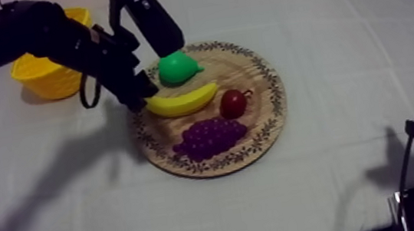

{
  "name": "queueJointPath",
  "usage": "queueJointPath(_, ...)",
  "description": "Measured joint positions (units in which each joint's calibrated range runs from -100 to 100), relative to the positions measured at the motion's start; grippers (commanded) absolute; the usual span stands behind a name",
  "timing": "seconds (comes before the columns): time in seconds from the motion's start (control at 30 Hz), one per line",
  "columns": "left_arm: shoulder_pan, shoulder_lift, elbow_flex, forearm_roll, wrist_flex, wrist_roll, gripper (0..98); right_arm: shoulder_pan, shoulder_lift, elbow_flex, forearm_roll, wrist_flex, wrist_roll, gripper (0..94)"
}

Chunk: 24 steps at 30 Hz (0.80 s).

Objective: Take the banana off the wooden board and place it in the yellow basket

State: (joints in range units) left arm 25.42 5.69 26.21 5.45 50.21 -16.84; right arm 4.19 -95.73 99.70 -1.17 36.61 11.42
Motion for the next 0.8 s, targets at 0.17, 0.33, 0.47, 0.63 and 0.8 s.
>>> queueJointPath(0.17, 0.21, 0.06, 0.17, -0.61, 0.10, 0.68, 75.8, 0.00, 0.00, 0.00, 0.00, 0.00, 0.00, 0.2)
queueJointPath(0.33, 0.12, 0.53, 0.11, -0.94, 0.66, 1.22, 77.1, 0.00, 0.00, 0.00, 0.00, 0.00, 0.00, 0.2)
queueJointPath(0.47, 0.28, 1.79, 0.17, -1.29, 0.92, 1.36, 72.0, 0.00, 0.00, 0.00, 0.00, 0.00, 0.00, 0.2)
queueJointPath(0.63, 0.21, 5.06, -0.64, -1.66, 1.08, 1.27, 64.9, 0.00, 0.00, 0.00, 0.00, 0.00, 0.00, 0.2)
queueJointPath(0.8, 0.20, 9.12, -2.59, -2.11, 1.70, 1.45, 58.9, 0.00, 0.00, 0.00, 0.00, 0.00, 0.00, 0.2)
